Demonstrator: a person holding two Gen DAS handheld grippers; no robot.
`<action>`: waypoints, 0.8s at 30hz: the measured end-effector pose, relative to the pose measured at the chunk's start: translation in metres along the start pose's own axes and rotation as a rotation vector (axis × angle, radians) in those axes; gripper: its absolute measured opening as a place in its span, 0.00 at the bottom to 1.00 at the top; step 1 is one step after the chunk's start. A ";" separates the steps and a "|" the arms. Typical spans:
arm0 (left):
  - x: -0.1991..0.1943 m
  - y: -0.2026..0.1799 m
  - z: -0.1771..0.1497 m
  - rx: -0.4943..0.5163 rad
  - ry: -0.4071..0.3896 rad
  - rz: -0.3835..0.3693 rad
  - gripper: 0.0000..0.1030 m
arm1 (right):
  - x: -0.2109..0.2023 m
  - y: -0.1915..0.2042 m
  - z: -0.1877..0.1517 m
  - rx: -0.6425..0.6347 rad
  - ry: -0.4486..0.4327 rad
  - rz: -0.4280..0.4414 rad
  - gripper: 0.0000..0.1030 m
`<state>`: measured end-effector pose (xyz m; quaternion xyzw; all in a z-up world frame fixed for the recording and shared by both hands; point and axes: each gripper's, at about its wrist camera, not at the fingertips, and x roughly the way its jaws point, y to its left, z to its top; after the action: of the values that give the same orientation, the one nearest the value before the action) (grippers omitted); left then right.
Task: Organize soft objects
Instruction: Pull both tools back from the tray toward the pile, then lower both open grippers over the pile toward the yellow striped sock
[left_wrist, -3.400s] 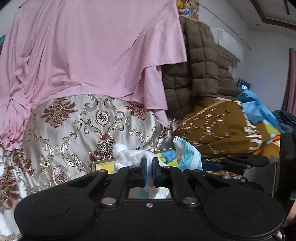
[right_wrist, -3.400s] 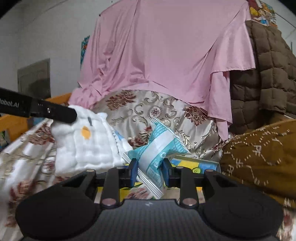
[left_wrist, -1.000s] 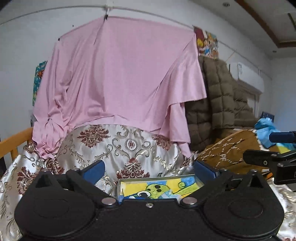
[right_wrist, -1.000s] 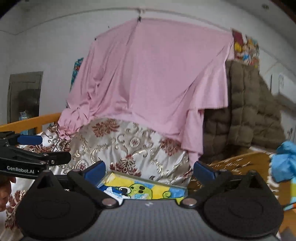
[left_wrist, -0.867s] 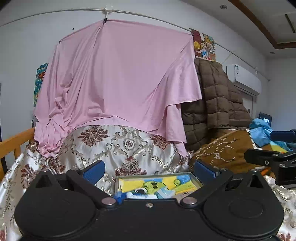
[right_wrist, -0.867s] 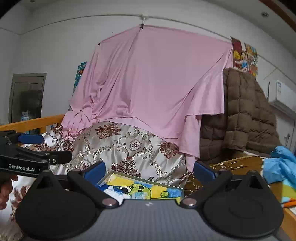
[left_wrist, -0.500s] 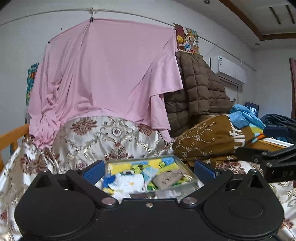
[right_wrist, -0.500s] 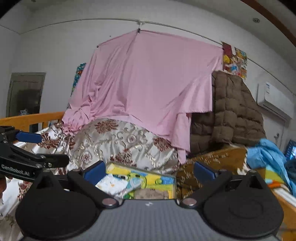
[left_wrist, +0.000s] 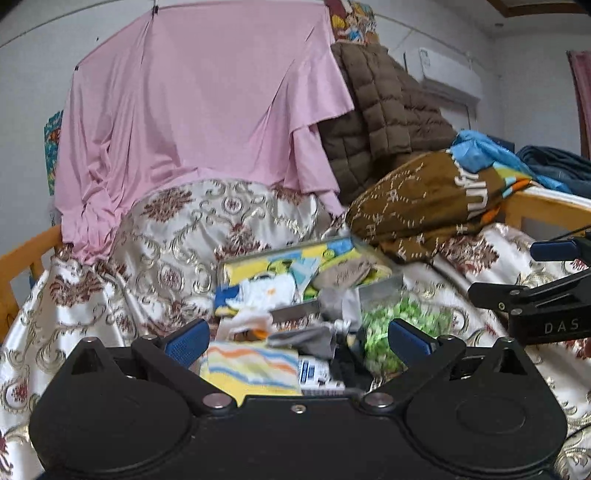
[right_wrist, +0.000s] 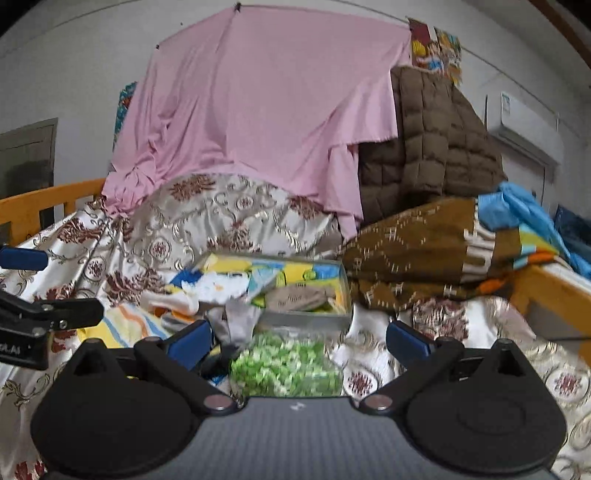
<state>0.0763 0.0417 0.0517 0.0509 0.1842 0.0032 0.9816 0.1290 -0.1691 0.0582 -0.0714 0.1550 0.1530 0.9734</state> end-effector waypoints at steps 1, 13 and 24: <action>0.001 0.000 -0.002 -0.001 0.010 0.002 0.99 | 0.000 0.000 -0.003 0.000 0.005 -0.001 1.00; 0.002 0.008 -0.040 0.063 0.148 0.059 0.99 | 0.011 0.008 -0.037 0.009 0.092 0.068 1.00; 0.004 0.021 -0.068 0.099 0.252 0.110 0.99 | 0.032 0.039 -0.067 -0.048 0.229 0.215 1.00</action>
<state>0.0554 0.0696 -0.0101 0.1085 0.3030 0.0543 0.9452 0.1265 -0.1363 -0.0186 -0.0947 0.2680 0.2510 0.9253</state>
